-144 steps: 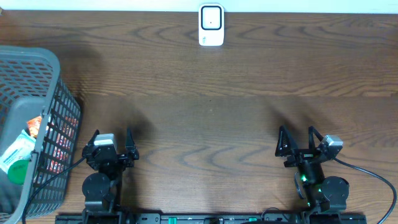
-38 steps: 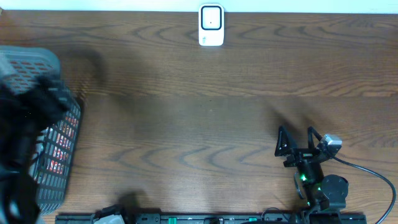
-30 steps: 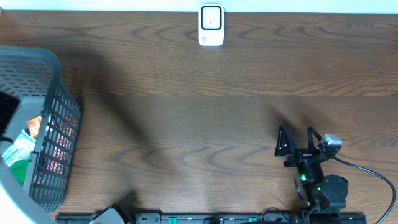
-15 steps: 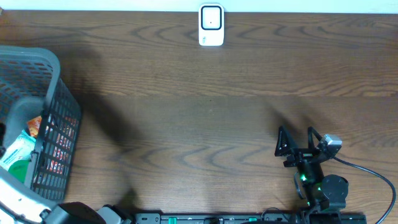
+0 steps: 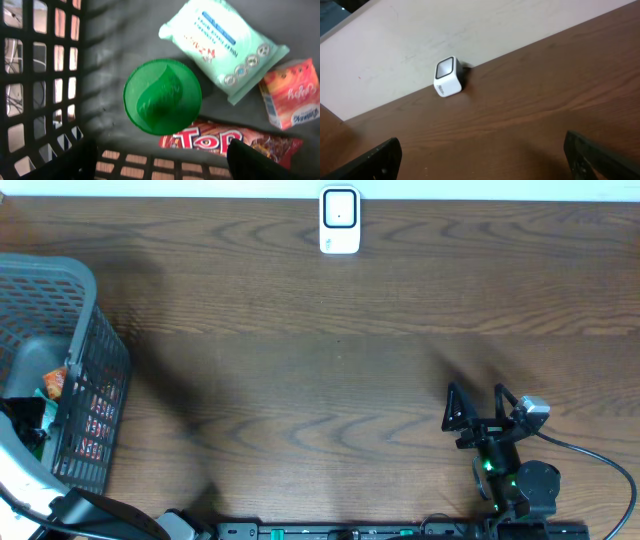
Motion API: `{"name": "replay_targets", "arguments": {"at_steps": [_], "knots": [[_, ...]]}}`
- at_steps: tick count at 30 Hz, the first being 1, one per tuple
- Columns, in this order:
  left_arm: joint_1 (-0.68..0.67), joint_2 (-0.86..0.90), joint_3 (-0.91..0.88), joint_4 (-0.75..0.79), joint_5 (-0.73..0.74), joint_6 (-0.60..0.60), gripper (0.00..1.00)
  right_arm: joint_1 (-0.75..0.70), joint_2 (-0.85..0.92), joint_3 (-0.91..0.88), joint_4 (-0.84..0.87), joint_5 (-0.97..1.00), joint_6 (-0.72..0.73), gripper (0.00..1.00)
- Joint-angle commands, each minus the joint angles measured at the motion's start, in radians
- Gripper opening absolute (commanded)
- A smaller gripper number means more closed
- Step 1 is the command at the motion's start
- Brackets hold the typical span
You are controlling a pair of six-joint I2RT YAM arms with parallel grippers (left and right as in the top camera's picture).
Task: Scan the item barcode
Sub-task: 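Reach left gripper into basket and grasp the green-capped jar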
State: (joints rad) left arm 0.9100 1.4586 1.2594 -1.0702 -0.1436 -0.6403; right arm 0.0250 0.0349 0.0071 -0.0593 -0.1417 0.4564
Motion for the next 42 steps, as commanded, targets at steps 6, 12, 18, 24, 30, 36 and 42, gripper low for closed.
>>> {"name": "replay_targets", "arguments": {"at_steps": [6, 12, 18, 24, 30, 36, 42], "knots": [[0.006, 0.101, 0.0, 0.032, -0.049, -0.019, 0.84, 0.023, -0.001, -0.002, -0.003, 0.002, 0.007, 0.99], [0.006, 0.211, 0.0, 0.061, -0.048, -0.01, 0.85, 0.023, -0.001, -0.002, -0.003, 0.002, 0.007, 0.99], [0.006, 0.258, 0.0, 0.075, -0.049, -0.008, 0.88, 0.023, -0.001, -0.002, -0.003, 0.002, 0.007, 0.99], [0.006, 0.26, -0.001, 0.097, -0.057, -0.008, 0.91, 0.023, -0.001, -0.002, -0.003, 0.002, 0.007, 0.99], [0.014, 0.261, -0.019, 0.128, -0.06, -0.008, 0.92, 0.023, -0.001, -0.002, -0.003, 0.002, 0.007, 0.99], [0.017, 0.262, -0.073, 0.171, -0.059, -0.005, 0.93, 0.023, -0.001, -0.002, -0.003, 0.002, 0.007, 0.99], [0.017, 0.262, -0.112, 0.215, -0.06, -0.004, 0.93, 0.023, -0.001, -0.002, -0.003, 0.002, 0.007, 0.99]]}}
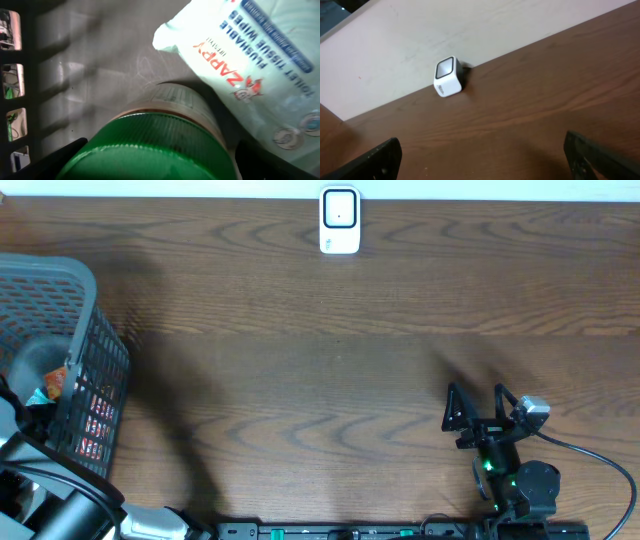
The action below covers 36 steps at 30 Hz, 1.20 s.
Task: Scan the item barcode
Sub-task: 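Reach left gripper into basket and grasp the green-capped jar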
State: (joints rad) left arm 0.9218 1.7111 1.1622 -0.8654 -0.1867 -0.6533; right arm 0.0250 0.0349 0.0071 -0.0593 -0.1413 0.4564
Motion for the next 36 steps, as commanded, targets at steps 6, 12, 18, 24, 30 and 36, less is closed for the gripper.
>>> {"name": "replay_targets", "arguments": {"at_steps": [6, 12, 18, 24, 30, 36], "knots": [[0.006, 0.01, -0.031, 0.039, -0.017, 0.032, 0.93, 0.023, -0.001, -0.002, -0.003, 0.002, 0.007, 0.99], [0.006, 0.01, -0.053, 0.079, -0.016, 0.032, 0.93, 0.023, -0.001, -0.002, -0.003, 0.002, 0.007, 0.99], [0.006, 0.011, -0.053, 0.087, -0.016, 0.032, 0.79, 0.023, -0.001, -0.002, -0.003, 0.002, 0.007, 0.99], [0.005, 0.009, -0.047, 0.064, -0.014, 0.039, 0.48, 0.023, -0.001, -0.002, -0.003, 0.002, 0.007, 0.99], [0.006, -0.031, 0.08, -0.044, 0.046, 0.039, 0.45, 0.023, -0.001, -0.002, -0.003, 0.002, 0.007, 0.99], [0.005, -0.125, 0.395, -0.192, 0.201, 0.126, 0.47, 0.023, -0.001, -0.002, -0.003, 0.002, 0.007, 0.99]]}}
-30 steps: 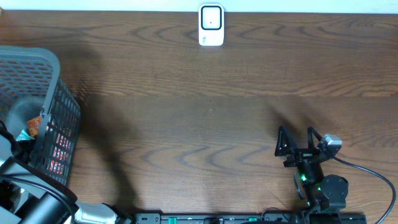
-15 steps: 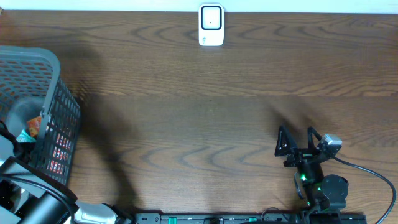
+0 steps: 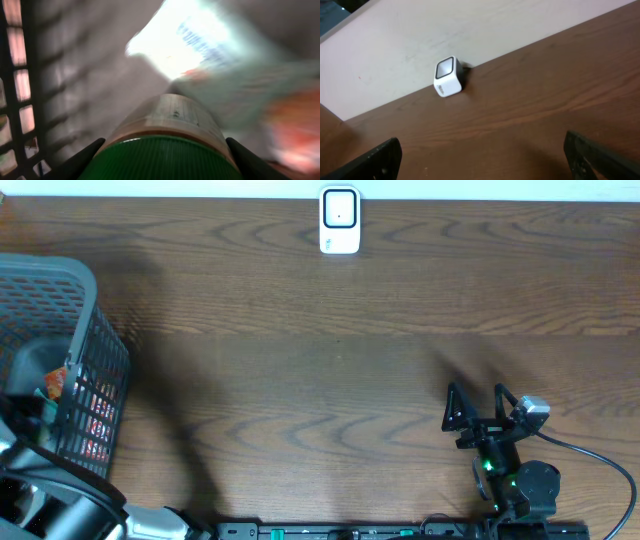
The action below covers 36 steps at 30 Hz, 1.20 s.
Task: Scan the item barcode
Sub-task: 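Reach left gripper into basket and grasp the green-capped jar, then lift jar out with left gripper and place it mid-table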
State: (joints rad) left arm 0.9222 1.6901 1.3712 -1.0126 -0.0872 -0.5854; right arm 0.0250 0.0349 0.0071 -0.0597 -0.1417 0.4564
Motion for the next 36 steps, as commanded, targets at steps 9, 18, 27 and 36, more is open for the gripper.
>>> {"name": "replay_targets", "arguments": {"at_steps": [9, 18, 27, 36], "knots": [[-0.041, -0.295, 0.485, -0.033, 0.7, 0.066, 0.5, 0.023, -0.001, -0.002, -0.003, 0.002, 0.007, 0.99], [-0.657, -0.338, 0.473, 0.019, 0.724, 0.038, 0.5, 0.023, -0.001, -0.002, -0.003, 0.002, 0.007, 0.99], [-1.28, -0.12, 0.382, -0.046, 0.105, -0.242, 0.5, 0.023, -0.001, -0.002, -0.003, 0.002, 0.007, 0.99], [-1.564, 0.314, 0.355, -0.036, -0.082, -0.83, 0.5, 0.023, -0.001, -0.002, -0.003, 0.002, 0.007, 0.99]]}}
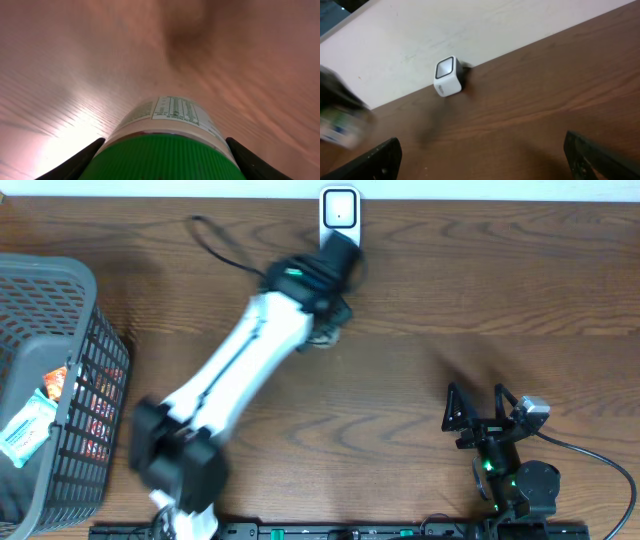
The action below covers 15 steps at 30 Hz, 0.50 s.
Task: Scan the item barcode
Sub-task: 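Lift jar out with left gripper and place it mid-table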
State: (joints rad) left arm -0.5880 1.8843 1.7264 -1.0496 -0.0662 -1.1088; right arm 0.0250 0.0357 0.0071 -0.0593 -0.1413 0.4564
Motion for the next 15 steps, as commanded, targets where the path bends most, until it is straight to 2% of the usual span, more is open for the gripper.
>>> {"name": "replay_targets", "arguments": {"at_steps": [1, 5, 10, 13, 14, 15], "knots": [[-0.066, 0.154, 0.0, 0.011, -0.099, -0.335, 0.5, 0.023, -0.002, -0.002, -0.003, 0.002, 0.007, 0.99], [-0.106, 0.274, 0.0, 0.062, -0.058, -0.368, 0.5, 0.023, -0.002, -0.002, -0.003, 0.002, 0.007, 0.99], [-0.134, 0.327, 0.0, 0.069, -0.05, -0.357, 0.5, 0.023, -0.002, -0.002, -0.003, 0.002, 0.007, 0.99], [-0.141, 0.319, 0.001, 0.067, -0.058, -0.293, 0.64, 0.023, -0.002, -0.002, -0.003, 0.002, 0.007, 0.99], [-0.141, 0.312, 0.003, 0.064, -0.06, -0.274, 0.79, 0.023, -0.002, -0.002, -0.003, 0.002, 0.007, 0.99], [-0.137, 0.298, 0.009, 0.063, -0.063, -0.238, 0.85, 0.023, -0.002, -0.002, -0.003, 0.002, 0.007, 0.99]]}}
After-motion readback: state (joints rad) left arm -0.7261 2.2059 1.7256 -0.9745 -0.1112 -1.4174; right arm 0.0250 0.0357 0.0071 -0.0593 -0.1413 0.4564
